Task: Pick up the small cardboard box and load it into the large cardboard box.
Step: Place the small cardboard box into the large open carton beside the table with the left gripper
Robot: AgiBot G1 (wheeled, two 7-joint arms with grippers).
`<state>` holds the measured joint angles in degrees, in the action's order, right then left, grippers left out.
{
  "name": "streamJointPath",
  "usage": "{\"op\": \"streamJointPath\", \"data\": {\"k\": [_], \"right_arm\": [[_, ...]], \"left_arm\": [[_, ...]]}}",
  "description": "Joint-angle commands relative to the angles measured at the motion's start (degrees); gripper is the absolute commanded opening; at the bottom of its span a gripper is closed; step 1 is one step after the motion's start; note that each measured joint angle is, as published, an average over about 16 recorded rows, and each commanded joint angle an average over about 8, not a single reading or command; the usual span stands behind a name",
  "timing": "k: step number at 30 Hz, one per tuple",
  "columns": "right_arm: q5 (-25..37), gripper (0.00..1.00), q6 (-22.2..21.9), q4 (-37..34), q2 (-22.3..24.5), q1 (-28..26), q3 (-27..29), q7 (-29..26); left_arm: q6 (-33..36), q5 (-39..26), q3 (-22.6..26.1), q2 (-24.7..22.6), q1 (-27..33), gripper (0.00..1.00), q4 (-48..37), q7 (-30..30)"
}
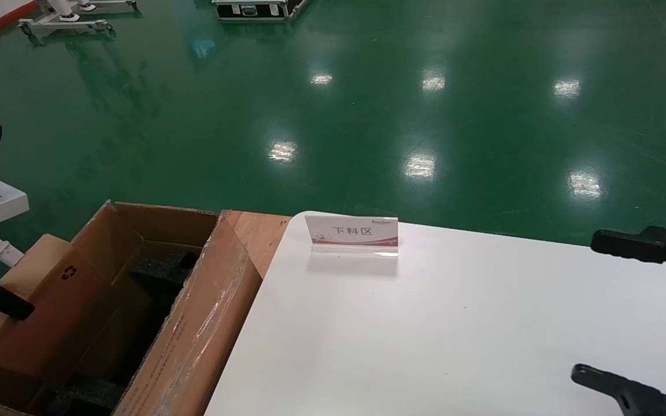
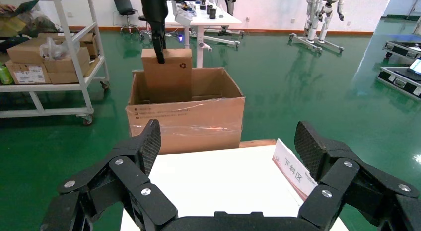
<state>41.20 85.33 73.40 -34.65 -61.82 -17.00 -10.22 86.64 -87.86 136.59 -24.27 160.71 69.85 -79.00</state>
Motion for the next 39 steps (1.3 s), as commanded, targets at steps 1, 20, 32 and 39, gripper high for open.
{"op": "streamJointPath", "data": {"k": [1, 20, 32, 39], "right_arm": [[0.0, 1.0, 0.0, 0.0, 0.0, 0.0, -0.01, 0.0], [-0.04, 1.0, -0.03, 0.0, 0.03, -0.01, -0.06, 0.03], [-0.07, 1.0, -0.04, 0.0, 0.04, -0.02, -0.1, 0.05], [-0.08, 1.0, -0.05, 0.0, 0.05, -0.03, -0.12, 0.06]], "left_arm": [[-0.42, -0.13, -0.05, 0.07, -0.31, 0.0, -0.27, 0.15], [-6.18, 0.33, 0.14, -2.49, -6.85, 0.0, -7.8, 2.94], [-8.68, 0.86, 0.94, -5.15, -12.55, 0.0, -12.08, 2.17], [-10.93, 0.77, 0.9, -6.37, -14.74, 0.0, -14.2, 1.46]]}}
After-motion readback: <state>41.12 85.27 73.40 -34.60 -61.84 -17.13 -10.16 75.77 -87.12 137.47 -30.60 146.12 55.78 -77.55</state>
